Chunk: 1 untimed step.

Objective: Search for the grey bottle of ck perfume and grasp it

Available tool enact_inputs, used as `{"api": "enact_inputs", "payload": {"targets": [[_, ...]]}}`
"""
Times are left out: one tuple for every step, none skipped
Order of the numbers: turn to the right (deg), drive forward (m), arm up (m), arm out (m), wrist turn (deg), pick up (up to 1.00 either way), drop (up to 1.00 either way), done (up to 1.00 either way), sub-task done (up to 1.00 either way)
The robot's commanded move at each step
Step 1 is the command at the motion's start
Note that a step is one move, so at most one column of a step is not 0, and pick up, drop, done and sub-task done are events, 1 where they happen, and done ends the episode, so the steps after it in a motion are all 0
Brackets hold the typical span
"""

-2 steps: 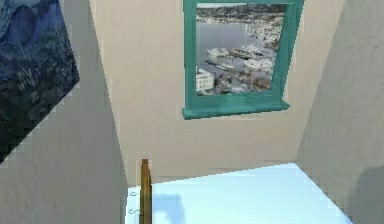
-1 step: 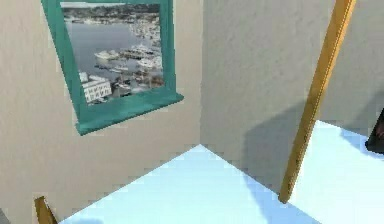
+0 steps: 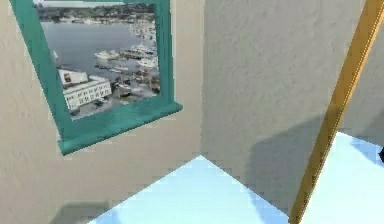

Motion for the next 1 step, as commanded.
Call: {"api": "enact_inputs", "payload": {"targets": [[45.0,0.00,0.00,0.00,0.0,0.00,0.00,0.00,0.00]]}}
